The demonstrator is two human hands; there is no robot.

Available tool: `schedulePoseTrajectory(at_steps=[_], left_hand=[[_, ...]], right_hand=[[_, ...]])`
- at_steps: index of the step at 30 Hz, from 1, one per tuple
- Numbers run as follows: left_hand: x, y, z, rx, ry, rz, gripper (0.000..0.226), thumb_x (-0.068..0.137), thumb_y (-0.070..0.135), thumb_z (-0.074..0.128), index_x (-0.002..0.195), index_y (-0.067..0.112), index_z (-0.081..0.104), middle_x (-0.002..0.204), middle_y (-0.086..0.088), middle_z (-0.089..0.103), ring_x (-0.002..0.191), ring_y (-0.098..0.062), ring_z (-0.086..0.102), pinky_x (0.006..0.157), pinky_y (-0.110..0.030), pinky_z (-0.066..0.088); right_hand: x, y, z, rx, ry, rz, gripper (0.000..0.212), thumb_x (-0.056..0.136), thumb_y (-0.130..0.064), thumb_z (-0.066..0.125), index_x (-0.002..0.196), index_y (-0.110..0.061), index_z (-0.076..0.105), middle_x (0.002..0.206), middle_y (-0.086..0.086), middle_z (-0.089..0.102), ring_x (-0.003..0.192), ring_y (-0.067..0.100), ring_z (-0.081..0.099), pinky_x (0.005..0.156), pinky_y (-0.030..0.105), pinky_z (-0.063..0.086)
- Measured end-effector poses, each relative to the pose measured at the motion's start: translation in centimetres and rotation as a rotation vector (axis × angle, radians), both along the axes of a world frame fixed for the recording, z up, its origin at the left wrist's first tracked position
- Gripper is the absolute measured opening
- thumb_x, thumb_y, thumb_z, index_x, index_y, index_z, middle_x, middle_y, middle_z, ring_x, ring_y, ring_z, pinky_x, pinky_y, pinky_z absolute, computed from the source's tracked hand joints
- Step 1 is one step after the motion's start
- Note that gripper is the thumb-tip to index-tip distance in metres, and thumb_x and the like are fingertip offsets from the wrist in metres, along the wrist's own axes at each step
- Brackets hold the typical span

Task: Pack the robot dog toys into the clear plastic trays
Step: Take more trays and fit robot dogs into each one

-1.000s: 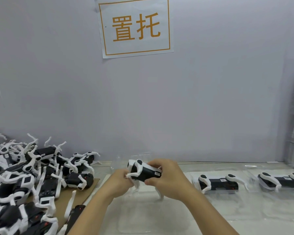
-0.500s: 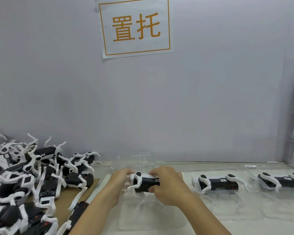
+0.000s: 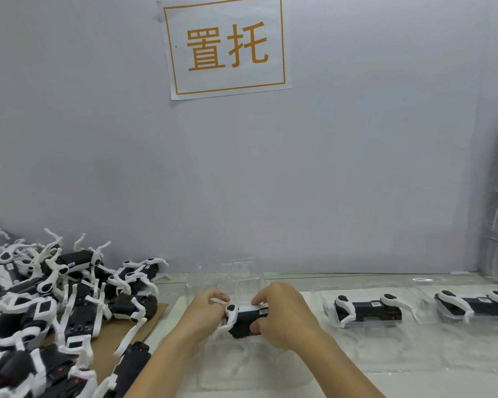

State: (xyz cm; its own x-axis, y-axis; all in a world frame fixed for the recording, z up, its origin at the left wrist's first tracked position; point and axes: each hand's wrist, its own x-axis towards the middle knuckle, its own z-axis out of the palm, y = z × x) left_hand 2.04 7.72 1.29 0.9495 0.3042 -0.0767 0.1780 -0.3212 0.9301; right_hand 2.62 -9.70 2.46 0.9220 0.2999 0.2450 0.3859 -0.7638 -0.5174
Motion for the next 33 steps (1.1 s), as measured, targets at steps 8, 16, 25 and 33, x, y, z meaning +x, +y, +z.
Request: schedulePoseTrajectory(at_steps=[8, 16, 25, 33], left_hand=[[0.1, 0.3, -0.4, 0.01, -0.016, 0.01, 0.023, 0.086, -0.001, 0.057, 0.097, 0.016, 0.067, 0.086, -0.008, 0.067, 0.069, -0.017, 0.06, 0.059, -0.022, 0.046], [0.0, 0.3, -0.3, 0.091, -0.05, 0.009, 0.022, 0.084, 0.004, 0.063, 0.099, 0.02, 0.066, 0.084, -0.003, 0.065, 0.065, -0.012, 0.058, 0.056, -0.019, 0.043], [-1.8, 1.6, 2.2, 0.316, -0.043, -0.423, 0.002, 0.095, 0.034, 0.063, 0.096, 0.034, 0.061, 0.099, 0.019, 0.059, 0.074, 0.006, 0.06, 0.074, -0.024, 0.042], [-1.6, 0.7, 2.6, 0.571, -0.046, -0.445, 0.007, 0.098, 0.04, 0.053, 0.093, 0.035, 0.054, 0.12, 0.012, 0.052, 0.102, -0.003, 0.05, 0.08, -0.021, 0.04]], right_hand=[[0.3, -0.2, -0.1, 0.003, 0.031, 0.01, 0.042, 0.082, -0.023, 0.075, 0.122, -0.024, 0.066, 0.128, -0.002, 0.055, 0.11, 0.018, 0.059, 0.082, 0.025, 0.048], [0.5, -0.3, 0.0, 0.005, 0.061, 0.019, 0.043, 0.084, -0.024, 0.075, 0.126, -0.021, 0.064, 0.13, 0.001, 0.055, 0.113, 0.021, 0.059, 0.088, 0.03, 0.051], [0.4, -0.4, 0.0, 0.019, 0.063, 0.015, 0.042, 0.084, -0.024, 0.076, 0.124, -0.021, 0.065, 0.13, 0.0, 0.055, 0.112, 0.02, 0.059, 0.089, 0.03, 0.052], [0.3, -0.3, 0.0, 0.015, 0.062, 0.001, 0.041, 0.085, -0.024, 0.075, 0.124, -0.022, 0.064, 0.127, 0.0, 0.056, 0.109, 0.02, 0.061, 0.085, 0.03, 0.054]])
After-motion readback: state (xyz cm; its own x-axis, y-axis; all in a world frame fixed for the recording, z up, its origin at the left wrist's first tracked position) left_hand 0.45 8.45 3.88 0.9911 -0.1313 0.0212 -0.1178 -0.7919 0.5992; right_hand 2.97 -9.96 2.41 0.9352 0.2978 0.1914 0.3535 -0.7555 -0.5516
